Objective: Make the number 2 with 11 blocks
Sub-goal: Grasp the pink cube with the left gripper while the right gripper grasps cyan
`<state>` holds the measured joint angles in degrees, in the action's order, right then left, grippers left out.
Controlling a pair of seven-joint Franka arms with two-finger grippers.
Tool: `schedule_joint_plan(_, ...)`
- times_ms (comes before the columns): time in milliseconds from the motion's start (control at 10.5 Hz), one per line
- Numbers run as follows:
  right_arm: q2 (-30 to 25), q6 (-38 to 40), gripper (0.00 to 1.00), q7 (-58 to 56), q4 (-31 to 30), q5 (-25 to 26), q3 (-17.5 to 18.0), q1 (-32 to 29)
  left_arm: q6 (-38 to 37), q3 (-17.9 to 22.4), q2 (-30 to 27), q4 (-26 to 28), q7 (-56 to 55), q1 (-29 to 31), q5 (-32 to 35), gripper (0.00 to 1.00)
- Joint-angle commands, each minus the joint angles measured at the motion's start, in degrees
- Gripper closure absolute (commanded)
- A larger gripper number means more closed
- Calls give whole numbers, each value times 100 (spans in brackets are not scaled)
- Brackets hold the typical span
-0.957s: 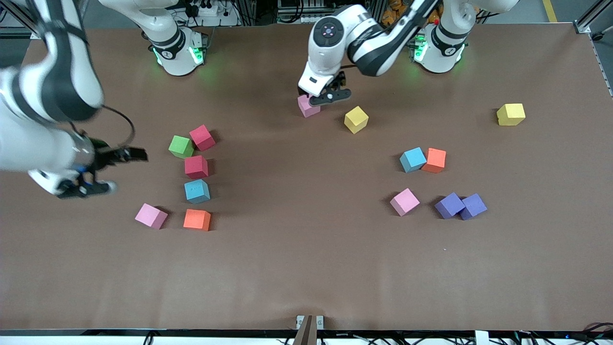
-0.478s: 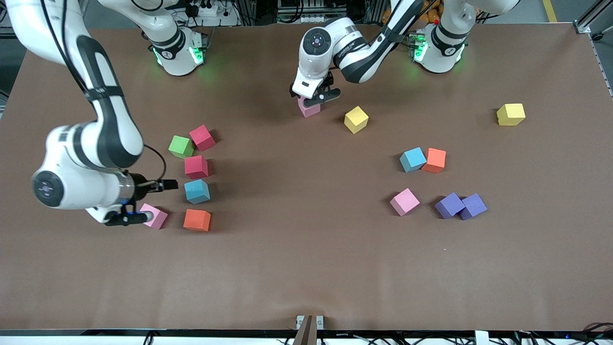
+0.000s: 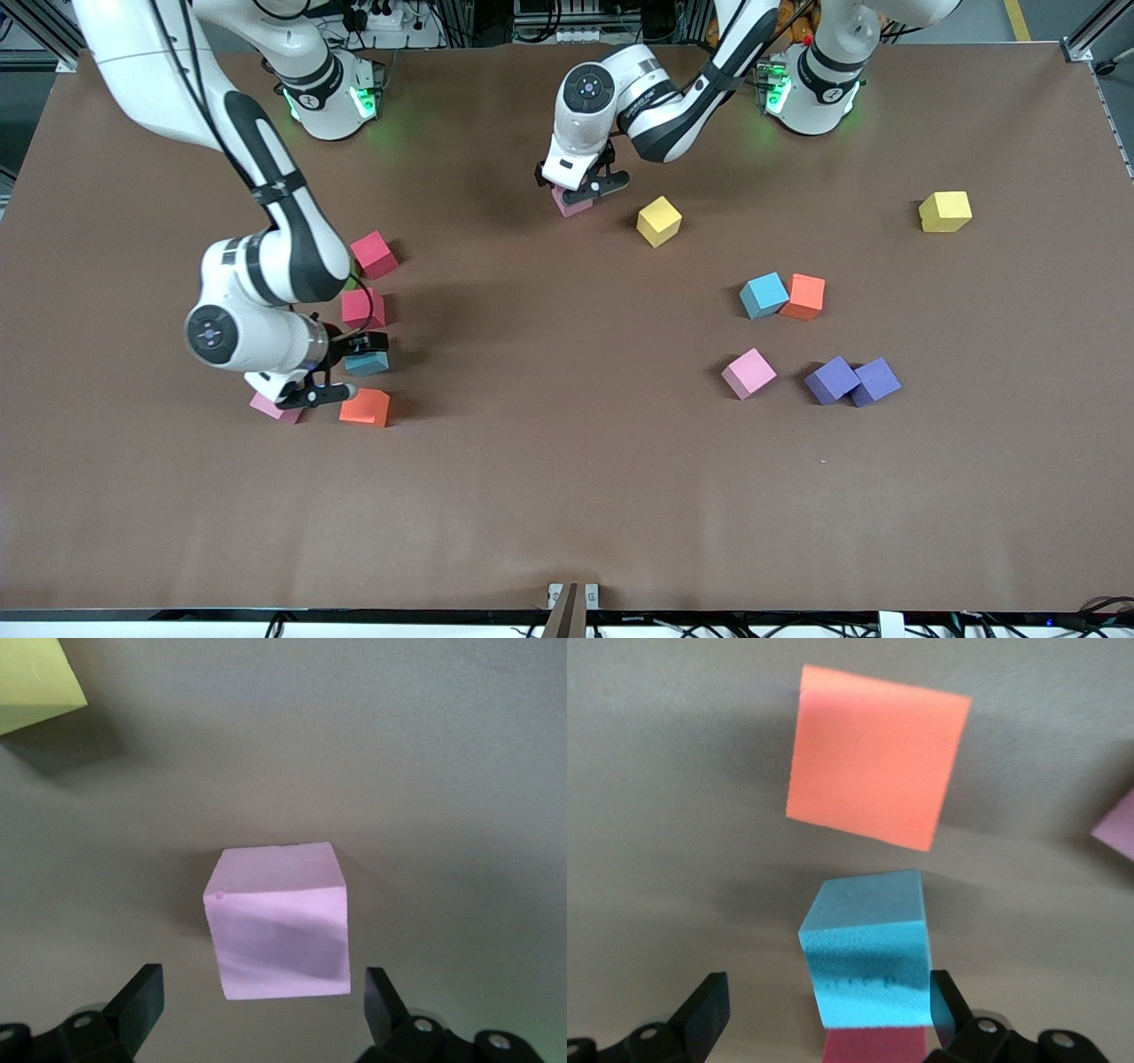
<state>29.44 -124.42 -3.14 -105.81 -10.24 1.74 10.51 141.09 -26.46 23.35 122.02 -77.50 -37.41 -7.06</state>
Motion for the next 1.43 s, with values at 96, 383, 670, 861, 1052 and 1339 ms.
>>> schedule_joint_plan(96, -158, -722, 0, -668, -537, 317, -25, 91, 243, 36, 143, 7, -81, -47, -41, 0)
schedule_joint_plan(383, -141, -882, 0, -854, -546, 934, -25, 74, 314, 36, 275, -11, -81, -29, 81, 0)
schedule_joint_plan(670, -141, -803, 0, -846, -485, 918, -24, 39, 314, 62, 337, -11, -81, -12, 82, 0)
schedule_joint_plan(861, -141, -803, 0, -864, -432, 936, -16, 48, 314, 168, 381, -20, -81, -38, 82, 0)
schedule_joint_plan(1052, -141, -690, 0, -846, -344, 936, -16, 39, 314, 176, 390, -20, -72, -29, 82, 5)
schedule_joint_plan(1339, -141, -522, 0, -881, -309, 936, -24, 39, 314, 176, 399, -3, 7, -64, 90, 41)
